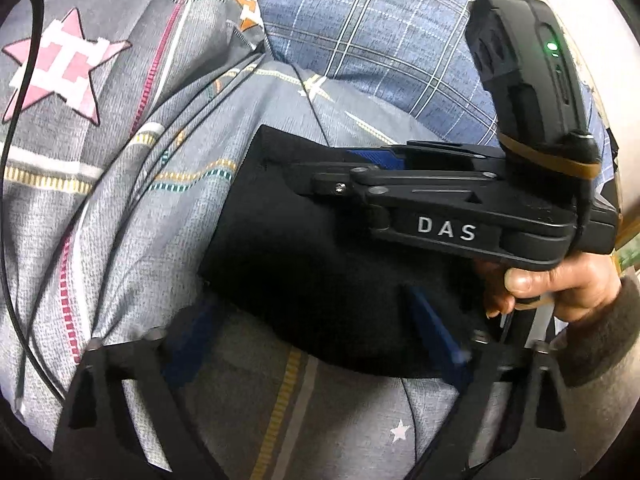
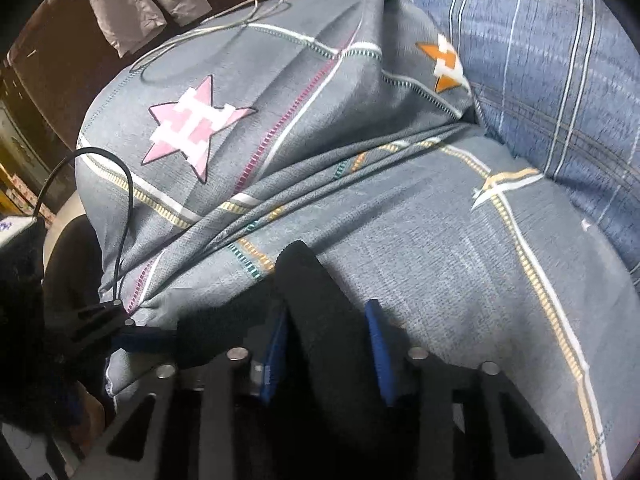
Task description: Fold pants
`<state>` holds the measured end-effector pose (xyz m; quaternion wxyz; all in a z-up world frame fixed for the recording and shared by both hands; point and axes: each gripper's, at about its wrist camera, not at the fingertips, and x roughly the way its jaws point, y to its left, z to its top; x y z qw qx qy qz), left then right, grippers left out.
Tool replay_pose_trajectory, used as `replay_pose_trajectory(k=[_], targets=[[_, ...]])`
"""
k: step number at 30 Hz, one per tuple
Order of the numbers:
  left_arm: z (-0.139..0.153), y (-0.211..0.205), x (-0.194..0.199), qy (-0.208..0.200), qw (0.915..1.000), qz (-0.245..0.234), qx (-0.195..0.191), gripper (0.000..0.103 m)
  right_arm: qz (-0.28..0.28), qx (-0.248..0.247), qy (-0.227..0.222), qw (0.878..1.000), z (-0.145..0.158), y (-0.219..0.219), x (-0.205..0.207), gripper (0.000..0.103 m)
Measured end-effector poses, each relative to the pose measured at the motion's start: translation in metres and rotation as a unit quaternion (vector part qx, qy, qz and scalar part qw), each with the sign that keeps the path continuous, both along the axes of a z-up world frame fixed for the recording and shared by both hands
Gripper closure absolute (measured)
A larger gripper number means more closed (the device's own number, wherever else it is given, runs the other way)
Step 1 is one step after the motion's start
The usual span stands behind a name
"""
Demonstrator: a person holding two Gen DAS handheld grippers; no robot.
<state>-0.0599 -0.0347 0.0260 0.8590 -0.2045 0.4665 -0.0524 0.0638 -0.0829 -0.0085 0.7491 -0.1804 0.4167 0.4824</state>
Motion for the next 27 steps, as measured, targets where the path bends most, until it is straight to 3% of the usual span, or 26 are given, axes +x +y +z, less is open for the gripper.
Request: replay_pose_trajectory(k=[2,4,8,13,18,22,26,27], targets=[[0.001,0.000,-0.001,-0.001,1.0000,-0.006,-0.001,0.046,-0.008,0.015,-0.011,1.000,0.008,-0.006,-0.005,0.077],[0.004,0.000,-0.001,-0.006,0.9998,-0.017,-0.013,0.057,-0.012,0.037,-0.024,0.999,0.020,-0.016,-0.012,0.080],[0.032,-0.011,-0.003,-0.058,0.9969,-0.052,-0.009,0.066,-0.029,0.092,-0.043,0.994,0.053,-0.053,-0.018,0.084],[0.066,-0.039,-0.005,-0.112,0.9882,-0.104,-0.007,0.071,-0.073,0.155,-0.059,0.983,0.087,-0.110,-0.022,0.085],[0.086,-0.081,-0.007,-0.140,0.9743,-0.176,-0.005,0.072,-0.125,0.198,-0.073,0.969,0.100,-0.170,-0.042,0.085],[0.084,-0.115,-0.007,-0.141,0.9647,-0.223,0.003,0.072,-0.173,0.211,-0.067,0.960,0.092,-0.209,-0.050,0.085],[0.057,-0.151,0.000,-0.113,0.9584,-0.262,0.005,0.072,-0.234,0.215,-0.053,0.947,0.071,-0.245,-0.051,0.089],[0.051,-0.158,0.004,-0.107,0.9579,-0.266,0.007,0.072,-0.268,0.211,-0.051,0.939,0.063,-0.257,-0.050,0.089]])
